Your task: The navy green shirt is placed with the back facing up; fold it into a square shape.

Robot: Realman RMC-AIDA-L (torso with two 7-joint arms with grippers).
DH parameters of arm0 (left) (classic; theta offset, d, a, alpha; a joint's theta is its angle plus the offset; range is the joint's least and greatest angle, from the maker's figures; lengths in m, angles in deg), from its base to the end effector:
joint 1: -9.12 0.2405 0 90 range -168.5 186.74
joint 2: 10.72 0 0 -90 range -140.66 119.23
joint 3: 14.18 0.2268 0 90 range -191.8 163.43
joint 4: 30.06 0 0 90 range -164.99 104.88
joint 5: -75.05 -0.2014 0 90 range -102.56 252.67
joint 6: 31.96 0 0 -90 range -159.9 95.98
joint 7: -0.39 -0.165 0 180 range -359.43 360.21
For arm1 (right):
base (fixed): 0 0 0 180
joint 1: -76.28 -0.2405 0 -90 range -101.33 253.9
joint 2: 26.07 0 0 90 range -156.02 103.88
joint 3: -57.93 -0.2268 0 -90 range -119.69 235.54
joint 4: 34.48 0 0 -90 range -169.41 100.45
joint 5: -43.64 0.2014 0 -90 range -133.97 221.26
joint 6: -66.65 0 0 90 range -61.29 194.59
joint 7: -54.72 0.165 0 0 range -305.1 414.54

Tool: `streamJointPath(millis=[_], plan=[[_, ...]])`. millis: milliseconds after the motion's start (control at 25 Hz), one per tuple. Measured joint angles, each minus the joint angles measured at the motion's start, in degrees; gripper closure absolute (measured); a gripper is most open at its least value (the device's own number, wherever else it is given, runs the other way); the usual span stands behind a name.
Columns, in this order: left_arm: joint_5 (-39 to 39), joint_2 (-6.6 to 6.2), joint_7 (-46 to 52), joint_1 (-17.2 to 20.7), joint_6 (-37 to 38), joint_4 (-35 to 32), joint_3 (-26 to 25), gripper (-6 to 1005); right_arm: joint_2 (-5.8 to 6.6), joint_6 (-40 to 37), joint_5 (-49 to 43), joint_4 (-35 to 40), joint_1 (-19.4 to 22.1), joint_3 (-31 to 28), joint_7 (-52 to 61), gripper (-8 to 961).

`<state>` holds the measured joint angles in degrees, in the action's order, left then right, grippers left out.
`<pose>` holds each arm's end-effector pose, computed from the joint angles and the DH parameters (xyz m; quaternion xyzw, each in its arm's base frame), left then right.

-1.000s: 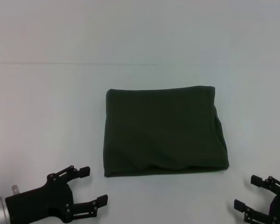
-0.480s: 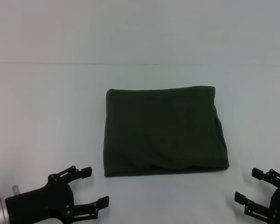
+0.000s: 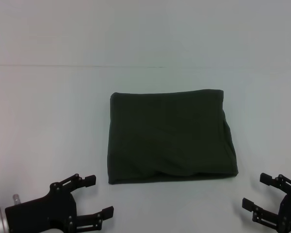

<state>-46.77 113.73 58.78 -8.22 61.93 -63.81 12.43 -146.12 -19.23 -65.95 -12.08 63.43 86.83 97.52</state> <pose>-0.2816 0.2347 -0.0315 -0.9226 -0.2171 -0.2647 0.1776 0.3184 0.2269 -0.0243 -0.9010 0.2002 0.2490 0.2935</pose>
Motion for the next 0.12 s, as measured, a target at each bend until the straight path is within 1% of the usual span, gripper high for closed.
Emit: streamJointPath(millis=[120], plan=[[0.0, 0.0, -0.03, 0.02, 0.03, -0.01, 0.0, 51, 0.0, -0.2, 0.0, -0.09, -0.06, 0.0, 0.0, 93]])
